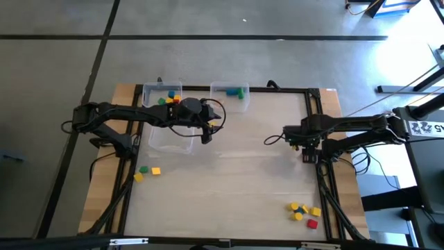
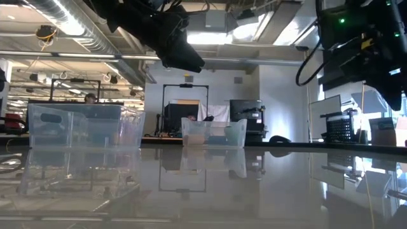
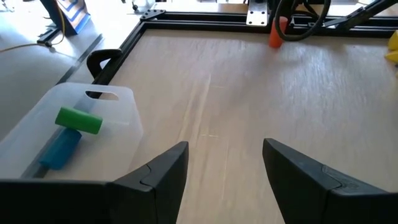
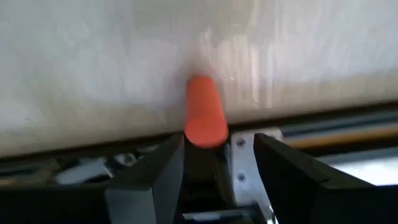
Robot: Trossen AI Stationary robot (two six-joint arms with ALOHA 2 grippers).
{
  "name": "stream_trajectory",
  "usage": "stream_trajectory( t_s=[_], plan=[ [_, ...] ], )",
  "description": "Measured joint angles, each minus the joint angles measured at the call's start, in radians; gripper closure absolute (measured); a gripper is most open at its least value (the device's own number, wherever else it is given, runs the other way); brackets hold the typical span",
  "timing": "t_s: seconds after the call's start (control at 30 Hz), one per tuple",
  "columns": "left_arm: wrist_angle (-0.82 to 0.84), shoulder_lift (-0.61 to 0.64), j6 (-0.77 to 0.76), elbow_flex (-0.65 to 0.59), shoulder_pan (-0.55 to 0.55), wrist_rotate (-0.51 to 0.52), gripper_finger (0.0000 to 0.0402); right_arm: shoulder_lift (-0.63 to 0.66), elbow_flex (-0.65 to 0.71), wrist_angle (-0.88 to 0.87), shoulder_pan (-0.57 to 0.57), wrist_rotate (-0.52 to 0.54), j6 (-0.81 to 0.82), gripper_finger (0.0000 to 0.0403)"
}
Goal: Sort blocks by size
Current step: Put the orange cylinder game block into the top center transparent bin
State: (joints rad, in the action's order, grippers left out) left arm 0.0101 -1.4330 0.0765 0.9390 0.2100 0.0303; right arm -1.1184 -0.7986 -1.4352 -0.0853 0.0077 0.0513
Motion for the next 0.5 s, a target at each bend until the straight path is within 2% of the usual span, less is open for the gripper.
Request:
stream_trajectory(
  t_s=[0.17,0.5],
  plan=[
    [-0.004,0.0,0.001,0.0,0.0,0.0,0.0196,-0.043,-0.004,0.034,0.0,-0.019,0.0,0.0205],
    [-0.002,0.0,0.002,0.0,0.0,0.0,0.0196,-0.247,-0.004,0.002,0.0,-0.027,-0.025,0.0206]
  ],
)
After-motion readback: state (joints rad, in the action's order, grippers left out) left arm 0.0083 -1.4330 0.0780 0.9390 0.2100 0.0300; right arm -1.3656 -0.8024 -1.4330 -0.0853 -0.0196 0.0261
